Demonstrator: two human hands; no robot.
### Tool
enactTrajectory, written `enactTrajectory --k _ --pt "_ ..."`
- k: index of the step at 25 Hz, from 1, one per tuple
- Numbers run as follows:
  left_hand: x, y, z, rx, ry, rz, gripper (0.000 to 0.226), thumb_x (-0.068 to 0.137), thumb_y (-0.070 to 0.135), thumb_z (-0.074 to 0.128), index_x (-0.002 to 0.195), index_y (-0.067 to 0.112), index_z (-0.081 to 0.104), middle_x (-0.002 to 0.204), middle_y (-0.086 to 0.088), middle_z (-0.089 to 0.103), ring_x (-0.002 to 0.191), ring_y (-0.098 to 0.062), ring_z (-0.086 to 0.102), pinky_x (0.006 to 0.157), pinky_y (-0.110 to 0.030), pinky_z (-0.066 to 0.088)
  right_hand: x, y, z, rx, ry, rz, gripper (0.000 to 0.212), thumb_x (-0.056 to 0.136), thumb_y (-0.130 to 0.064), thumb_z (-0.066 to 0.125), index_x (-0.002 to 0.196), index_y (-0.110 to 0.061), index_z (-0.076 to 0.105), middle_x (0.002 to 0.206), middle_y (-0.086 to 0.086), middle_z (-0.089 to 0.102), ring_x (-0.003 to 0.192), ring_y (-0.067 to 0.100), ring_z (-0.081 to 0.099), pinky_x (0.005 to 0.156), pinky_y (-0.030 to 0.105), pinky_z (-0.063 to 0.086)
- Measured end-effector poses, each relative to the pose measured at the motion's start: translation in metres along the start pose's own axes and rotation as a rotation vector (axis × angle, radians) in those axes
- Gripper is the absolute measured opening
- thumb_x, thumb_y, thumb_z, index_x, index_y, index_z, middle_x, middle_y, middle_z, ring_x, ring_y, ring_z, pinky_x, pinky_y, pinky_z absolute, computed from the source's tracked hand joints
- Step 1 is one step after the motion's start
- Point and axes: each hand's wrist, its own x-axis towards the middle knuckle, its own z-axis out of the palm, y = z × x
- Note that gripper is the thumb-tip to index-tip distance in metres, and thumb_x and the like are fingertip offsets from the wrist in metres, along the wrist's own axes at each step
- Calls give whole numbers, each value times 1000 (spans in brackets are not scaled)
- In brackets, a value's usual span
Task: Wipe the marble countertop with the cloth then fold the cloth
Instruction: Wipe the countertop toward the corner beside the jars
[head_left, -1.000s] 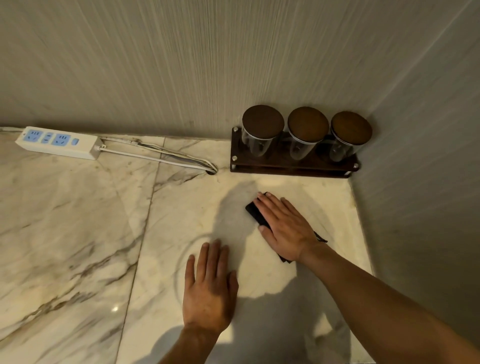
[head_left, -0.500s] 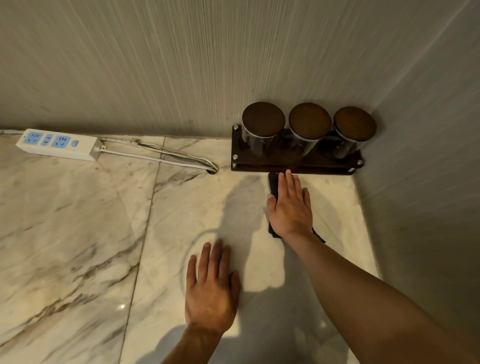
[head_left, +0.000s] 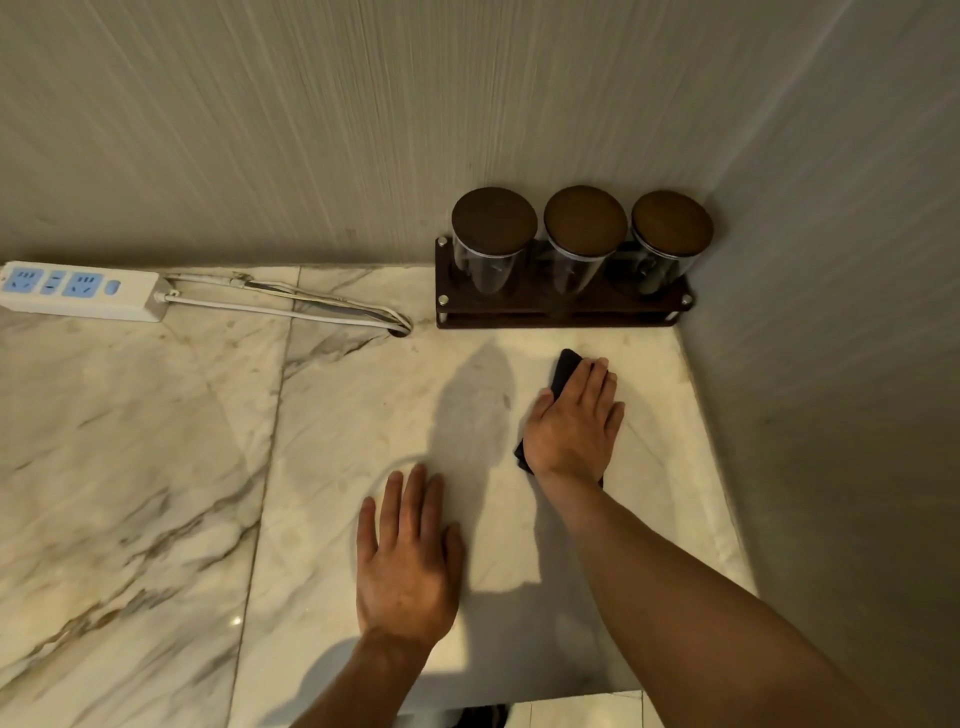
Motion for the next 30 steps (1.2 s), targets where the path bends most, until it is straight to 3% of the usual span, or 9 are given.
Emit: enactTrajectory --k 12,18,25,30 --pt "0 -1 0 -3 -24 -27 56 94 40 27 141 13 39 149 -10 41 141 -29 27 116 -48 11 -70 37 -3 -10 -9 90 63 99 -37 22 150 -8 -2 161 9 -2 147 22 -3 119 42 0" --pt "-1 -1 1 -24 -13 -13 55 96 41 24 142 15 35 152 -10 36 144 -28 19 117 -47 7 -107 56 -1 24 41 92 63 99 -35 28 150 -6 4 160 10 6 147 24 3 118 44 5" --pt "-2 -1 1 -31 -18 -10 61 93 43 18 146 15 29 157 -8 24 146 -26 7 118 -45 1 -148 73 -5 36 76 102 65 95 -38 20 150 -6 12 159 10 12 146 24 9 117 44 10" --pt "-1 3 -3 -73 -18 -36 61 91 42 21 143 14 34 156 -8 27 145 -25 10 117 -45 3 -167 94 -8 2 45 10 65 97 -36 33 150 -8 11 159 7 7 146 23 8 118 42 9"
